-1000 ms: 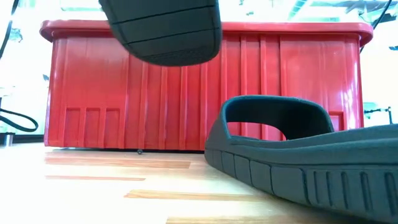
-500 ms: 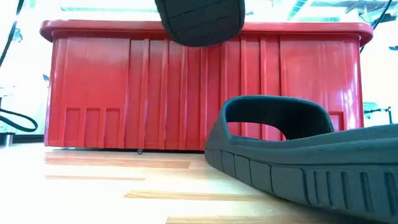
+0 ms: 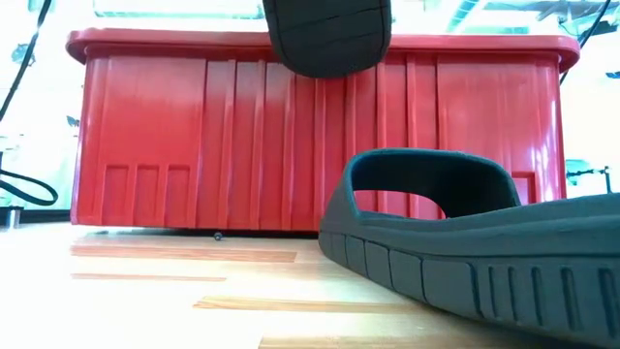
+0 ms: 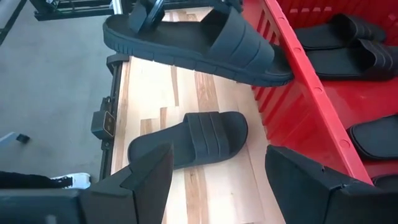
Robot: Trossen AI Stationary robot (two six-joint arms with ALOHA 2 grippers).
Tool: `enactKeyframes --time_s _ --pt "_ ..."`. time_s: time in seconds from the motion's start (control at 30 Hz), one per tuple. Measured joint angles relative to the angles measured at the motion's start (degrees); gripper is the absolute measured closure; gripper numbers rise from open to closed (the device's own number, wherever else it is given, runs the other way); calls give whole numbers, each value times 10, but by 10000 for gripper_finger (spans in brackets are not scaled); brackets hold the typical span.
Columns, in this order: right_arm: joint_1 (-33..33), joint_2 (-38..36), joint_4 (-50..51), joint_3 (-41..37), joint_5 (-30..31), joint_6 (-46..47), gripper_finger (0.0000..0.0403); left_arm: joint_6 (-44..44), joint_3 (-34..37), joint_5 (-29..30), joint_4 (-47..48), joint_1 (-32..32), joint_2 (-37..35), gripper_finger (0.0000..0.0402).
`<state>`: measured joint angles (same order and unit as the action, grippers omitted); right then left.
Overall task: Pick and place slides into bin
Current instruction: Put the black slides into the red bin
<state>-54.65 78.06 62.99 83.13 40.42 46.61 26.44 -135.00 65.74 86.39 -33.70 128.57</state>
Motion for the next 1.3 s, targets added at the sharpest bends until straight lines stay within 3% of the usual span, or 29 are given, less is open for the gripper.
enactKeyframes --time_s 0.23,0.47,0.73,1.0,1.17,1.3 --pt "0 0 -3 0 2 0 163 -78 0 -25 -74 11 -27 401" --pt "0 0 -4 0 2 -1 163 -92 0 -54 -75 5 -30 401" --pt "0 0 -2 0 2 -5 163 -84 0 -172 -75 -9 -33 401" --pt "0 0 0 0 2 -16 163 -67 0 -224 -73 -30 -33 401" --pt "0 0 0 0 2 -31 163 -49 0 -224 -96 -40 -47 401" --pt "0 0 0 0 2 -51 163 -63 0 -185 -146 -45 -79 401"
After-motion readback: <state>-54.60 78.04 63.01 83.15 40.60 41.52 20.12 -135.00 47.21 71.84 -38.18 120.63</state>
